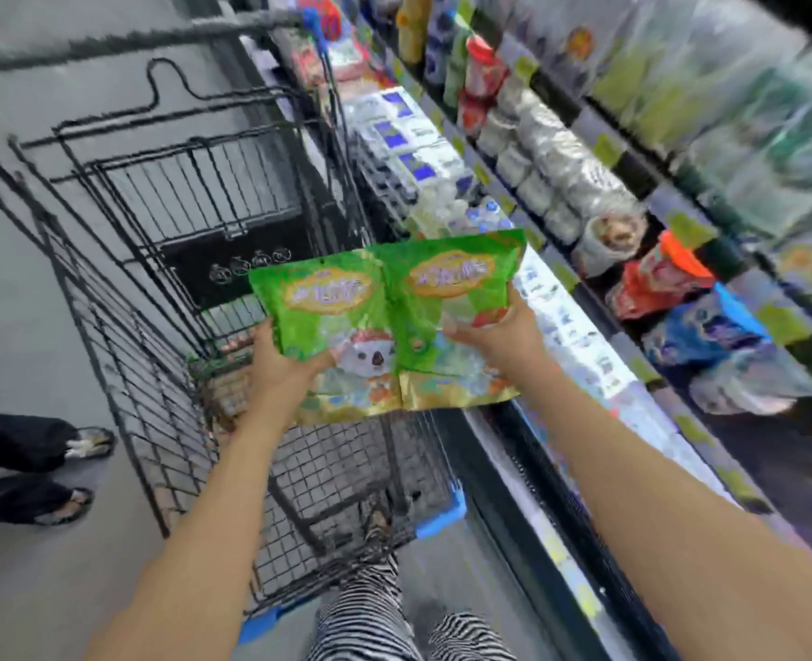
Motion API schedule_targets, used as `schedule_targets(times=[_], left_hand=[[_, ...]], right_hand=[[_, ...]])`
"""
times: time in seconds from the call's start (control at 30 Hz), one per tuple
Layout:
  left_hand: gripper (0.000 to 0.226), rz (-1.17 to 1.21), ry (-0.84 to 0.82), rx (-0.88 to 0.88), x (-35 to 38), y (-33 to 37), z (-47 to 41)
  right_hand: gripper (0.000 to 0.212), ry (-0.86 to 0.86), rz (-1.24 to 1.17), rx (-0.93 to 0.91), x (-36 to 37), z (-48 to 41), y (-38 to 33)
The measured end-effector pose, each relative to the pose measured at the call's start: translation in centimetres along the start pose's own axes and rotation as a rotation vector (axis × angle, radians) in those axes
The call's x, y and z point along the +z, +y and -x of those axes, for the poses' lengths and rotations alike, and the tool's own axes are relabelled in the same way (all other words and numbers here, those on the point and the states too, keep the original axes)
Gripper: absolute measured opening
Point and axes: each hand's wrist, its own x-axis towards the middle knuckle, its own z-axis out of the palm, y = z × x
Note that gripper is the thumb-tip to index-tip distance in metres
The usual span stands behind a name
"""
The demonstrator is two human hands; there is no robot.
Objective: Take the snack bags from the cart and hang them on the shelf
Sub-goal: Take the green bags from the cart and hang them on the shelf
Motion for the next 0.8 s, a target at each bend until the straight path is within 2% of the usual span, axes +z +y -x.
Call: schedule_targets(times=[0.13, 0.23, 0.37, 0.5, 0.6, 0.7, 0.73, 0.8], left_hand=[[0.093, -0.036, -0.130, 0.088, 4.8, 2.0, 5.2], [0.099, -0.085, -0.241, 0.145, 9.1, 2.8, 9.5], [0.094, -0.150, -0.422, 0.191, 14.4, 3.1, 14.3], [0.082, -0.181, -0.547, 0.266, 19.1, 3.5, 18.3], [0.073, -0.198, -0.642, 0.301, 22.0, 2.9, 20.7], [0.082, -0.218, -0.737, 0.327, 24.5, 1.5, 22.0], [0.092, -0.221, -0.765, 0.332, 25.4, 1.1, 22.3], [0.110, -0.238, -0.807, 0.372, 26.9, 0.3, 23.0]], right_hand=[[0.056, 0.113, -0.088, 0.056, -7.5, 5.7, 4.2], [0.056, 0.154, -0.215, 0.183, -12.9, 10.7, 7.8], [0.059, 0.303, -0.292, 0.339, -18.8, 17.3, 12.4], [0.052, 0.458, -0.364, 0.458, -22.6, 22.8, 16.5], [0.059, 0.580, -0.430, 0.521, -23.5, 26.3, 19.6], [0.083, 0.686, -0.488, 0.544, -23.5, 29.1, 22.5], [0.088, 0.712, -0.508, 0.541, -23.5, 29.8, 23.3], [0.077, 0.766, -0.515, 0.527, -23.4, 30.7, 25.1]])
